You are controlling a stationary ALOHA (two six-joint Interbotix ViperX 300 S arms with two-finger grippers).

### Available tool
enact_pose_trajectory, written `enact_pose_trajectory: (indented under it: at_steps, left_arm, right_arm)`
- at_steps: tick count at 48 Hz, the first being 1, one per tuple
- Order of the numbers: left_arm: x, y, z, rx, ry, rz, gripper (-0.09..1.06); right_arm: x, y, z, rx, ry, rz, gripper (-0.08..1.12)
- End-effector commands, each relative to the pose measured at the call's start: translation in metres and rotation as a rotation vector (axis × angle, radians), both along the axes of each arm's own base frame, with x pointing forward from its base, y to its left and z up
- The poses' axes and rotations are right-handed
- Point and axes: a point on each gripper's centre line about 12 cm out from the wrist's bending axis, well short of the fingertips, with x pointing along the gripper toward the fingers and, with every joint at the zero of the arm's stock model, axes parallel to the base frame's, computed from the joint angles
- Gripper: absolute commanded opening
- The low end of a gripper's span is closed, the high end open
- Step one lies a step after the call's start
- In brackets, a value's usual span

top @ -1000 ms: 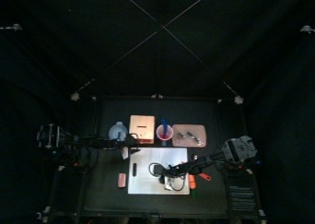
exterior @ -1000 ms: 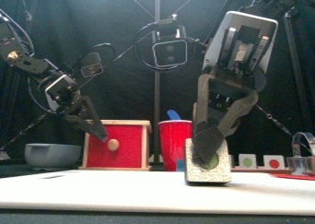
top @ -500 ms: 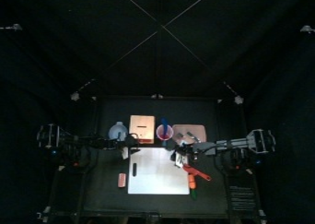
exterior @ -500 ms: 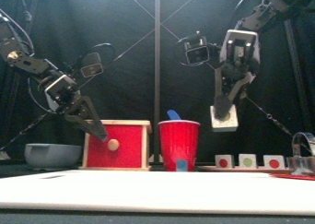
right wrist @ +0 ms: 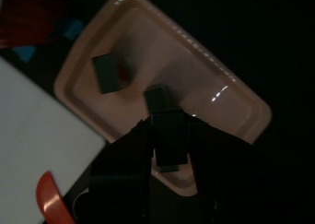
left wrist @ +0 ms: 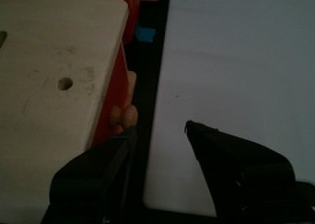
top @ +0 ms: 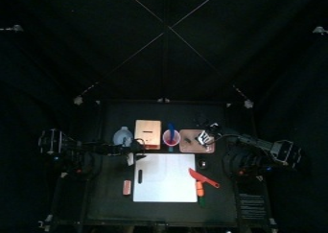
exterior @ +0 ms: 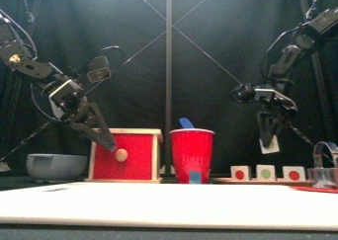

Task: Place sushi on board then cut the sushi with the knife then place the pieces on the plate
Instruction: Place the 4 sushi pieces on the plate

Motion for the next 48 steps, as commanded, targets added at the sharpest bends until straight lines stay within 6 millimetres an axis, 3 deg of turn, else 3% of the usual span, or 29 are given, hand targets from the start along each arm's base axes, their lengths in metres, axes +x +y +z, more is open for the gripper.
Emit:
enact_pose_trajectory:
  at_steps: [1,13,24,38,48]
  left_arm:
    - [0.006,0.001,0.008,0.007,-0.028,-0.002,0.84]
    - [0.005,0.003,0.006,0.006,-0.022,0.004,0.84]
    - [0.004,0.001,0.005,0.003,-0.009,0.001,0.84]
    - [0.003,0.002,0.005,0.002,-0.006,0.005,0.84]
    - [0.004,0.002,0.009,0.004,-0.021,0.005,0.84]
  right_arm:
    - [-0.008,-0.013,-0.005,0.009,0.011,-0.060,0.58]
    - [-0.012,-0.027,-0.039,0.075,0.103,-0.100,0.64]
    - [-0.013,-0.030,-0.048,0.078,0.144,-0.087,0.77]
    - [-0.008,-0.029,-0.014,0.014,0.065,-0.078,0.83]
    - [0.010,-0.018,0.011,-0.070,-0.038,-0.002,0.83]
